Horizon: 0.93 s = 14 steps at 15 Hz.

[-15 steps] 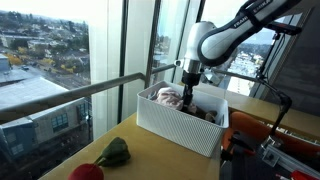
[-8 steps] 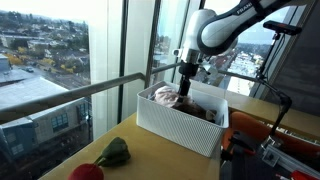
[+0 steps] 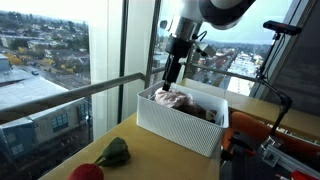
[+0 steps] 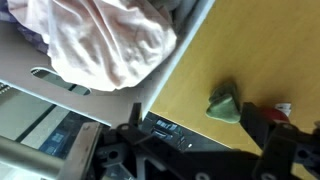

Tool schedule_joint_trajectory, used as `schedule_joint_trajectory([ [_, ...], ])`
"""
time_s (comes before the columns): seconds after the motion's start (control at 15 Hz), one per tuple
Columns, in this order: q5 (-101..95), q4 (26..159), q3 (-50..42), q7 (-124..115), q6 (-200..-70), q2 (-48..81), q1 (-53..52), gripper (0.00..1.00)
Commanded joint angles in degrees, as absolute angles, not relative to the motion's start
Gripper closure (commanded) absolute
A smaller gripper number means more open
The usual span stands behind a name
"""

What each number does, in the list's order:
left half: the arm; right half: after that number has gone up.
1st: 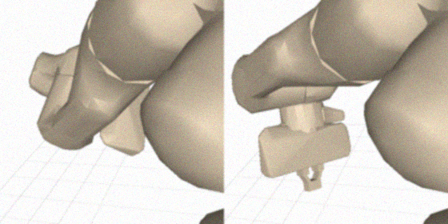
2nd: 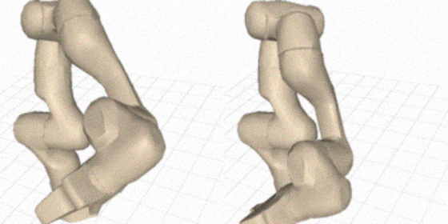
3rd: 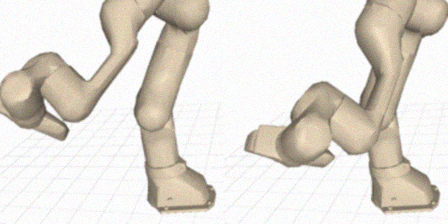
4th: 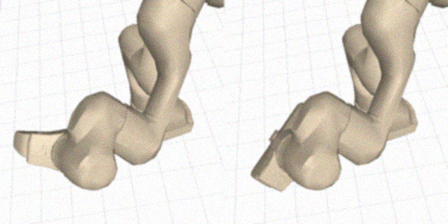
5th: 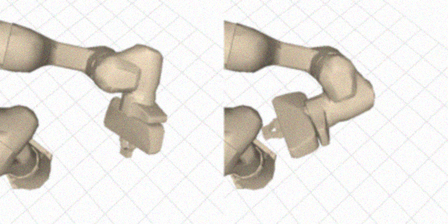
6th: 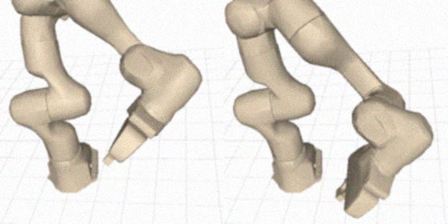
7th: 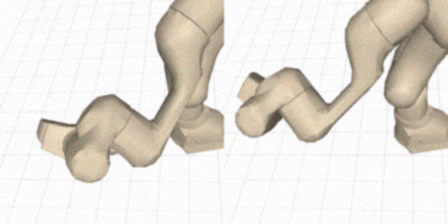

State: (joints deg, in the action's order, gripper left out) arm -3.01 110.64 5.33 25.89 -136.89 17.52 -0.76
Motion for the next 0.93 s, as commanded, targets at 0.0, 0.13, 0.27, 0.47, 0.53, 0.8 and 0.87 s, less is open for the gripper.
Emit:
schedule_joint_trajectory([
  [0.0,-3.0,109.2,7.9,25.0,-137.0,19.7,-3.3,0.00],
  [0.13,-3.2,108.0,9.5,24.5,-137.1,21.9,-5.2,0.00],
  [0.27,-3.6,106.8,10.7,24.3,-137.1,24.1,-6.8,0.00],
  [0.47,-4.5,104.0,12.2,24.4,-136.9,28.2,-9.5,0.00],
  [0.53,-4.8,103.1,12.6,24.6,-136.6,29.5,-10.2,0.00],
  [0.8,-6.0,97.5,13.3,25.8,-135.8,36.1,-12.3,0.00],
  [0.87,-6.6,96.5,13.4,26.0,-135.6,37.1,-12.7,0.00],
])
